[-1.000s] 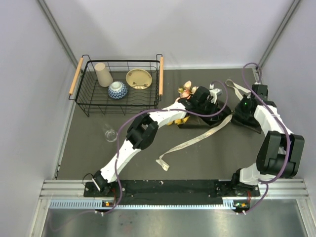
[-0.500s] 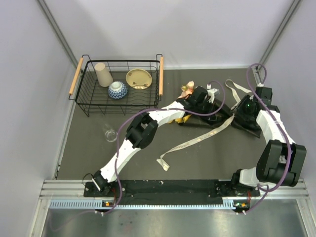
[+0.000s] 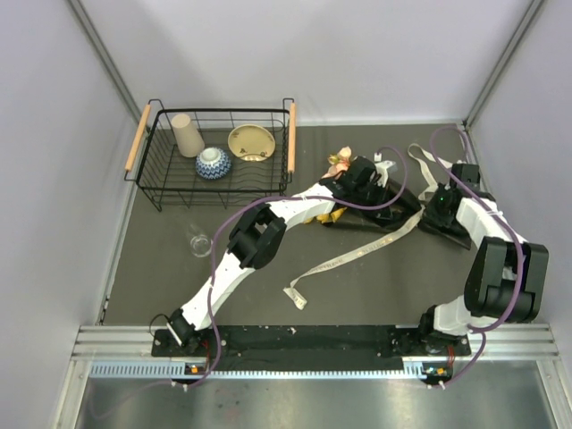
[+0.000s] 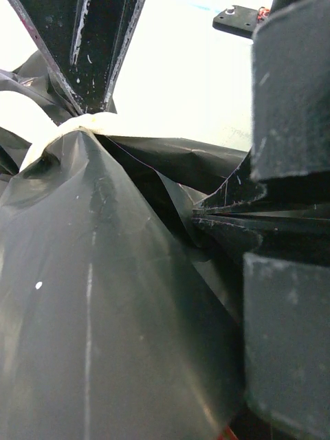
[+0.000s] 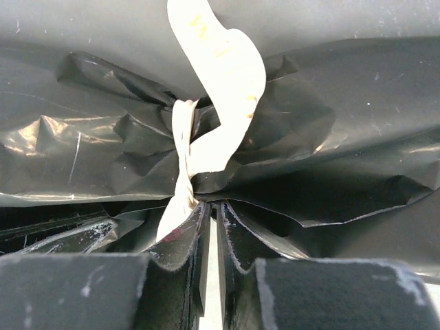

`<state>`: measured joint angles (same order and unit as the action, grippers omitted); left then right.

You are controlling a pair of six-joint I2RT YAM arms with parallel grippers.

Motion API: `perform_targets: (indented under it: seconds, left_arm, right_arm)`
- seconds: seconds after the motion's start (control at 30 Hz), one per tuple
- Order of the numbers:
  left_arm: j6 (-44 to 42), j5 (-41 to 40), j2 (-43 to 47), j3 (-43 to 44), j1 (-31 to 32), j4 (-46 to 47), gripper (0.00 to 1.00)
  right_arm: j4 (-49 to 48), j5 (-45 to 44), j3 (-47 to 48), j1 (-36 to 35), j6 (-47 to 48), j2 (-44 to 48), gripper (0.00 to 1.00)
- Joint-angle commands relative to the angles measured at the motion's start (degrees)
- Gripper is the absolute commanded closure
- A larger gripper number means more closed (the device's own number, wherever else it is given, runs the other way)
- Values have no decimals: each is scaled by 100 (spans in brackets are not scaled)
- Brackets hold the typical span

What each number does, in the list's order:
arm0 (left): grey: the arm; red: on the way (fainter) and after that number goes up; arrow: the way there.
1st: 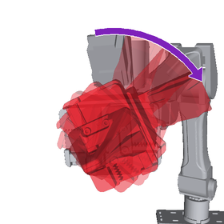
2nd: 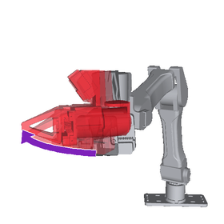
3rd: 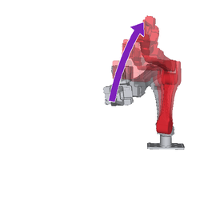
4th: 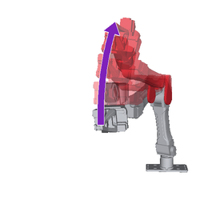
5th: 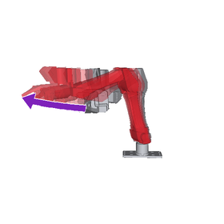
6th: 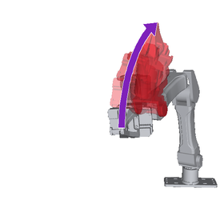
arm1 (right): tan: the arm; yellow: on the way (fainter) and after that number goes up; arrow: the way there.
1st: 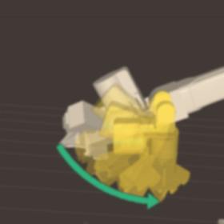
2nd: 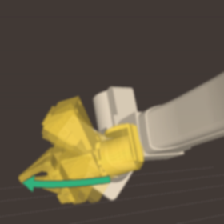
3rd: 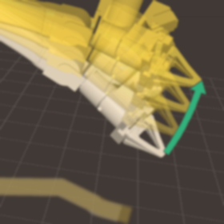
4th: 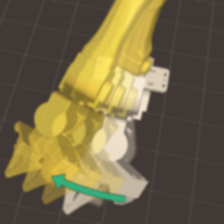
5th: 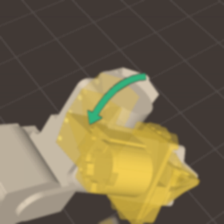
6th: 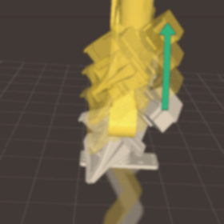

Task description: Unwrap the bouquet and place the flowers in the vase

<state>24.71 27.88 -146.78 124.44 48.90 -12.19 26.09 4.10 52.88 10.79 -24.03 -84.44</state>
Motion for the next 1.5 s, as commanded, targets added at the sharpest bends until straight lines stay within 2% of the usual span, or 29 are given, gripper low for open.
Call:
perform_targets:
  seconds: [0.0,0.13,0.53,0.87,1.03,1.1,1.3,1.47]
  left_arm:
    - [16,95,27,-43,-21,67,93]
    - [16,121,35,-34,-13,67,92]
    - [-72,69,97,-34,5,-3,82]
    - [-36,112,44,-34,14,-12,81]
    - [-36,95,27,-34,23,-29,81]
    - [-45,42,35,-34,14,-47,81]
    - [95,-344,27,-139,-12,-91,83]
    - [280,-582,-52,-201,-127,-91,86]
  right_arm:
    - [-341,-41,12,-164,109,59,90]
    - [-341,-93,12,-270,136,104,83]
    - [-297,30,-41,-349,144,403,79]
    - [-411,-85,82,-349,153,-54,80]
    - [-491,-155,91,-349,188,-222,90]
    - [-429,-111,99,-358,171,-73,100]
    - [-104,-382,38,-419,31,1023,100]
    - [-270,-1411,-620,-419,-672,2097,100]
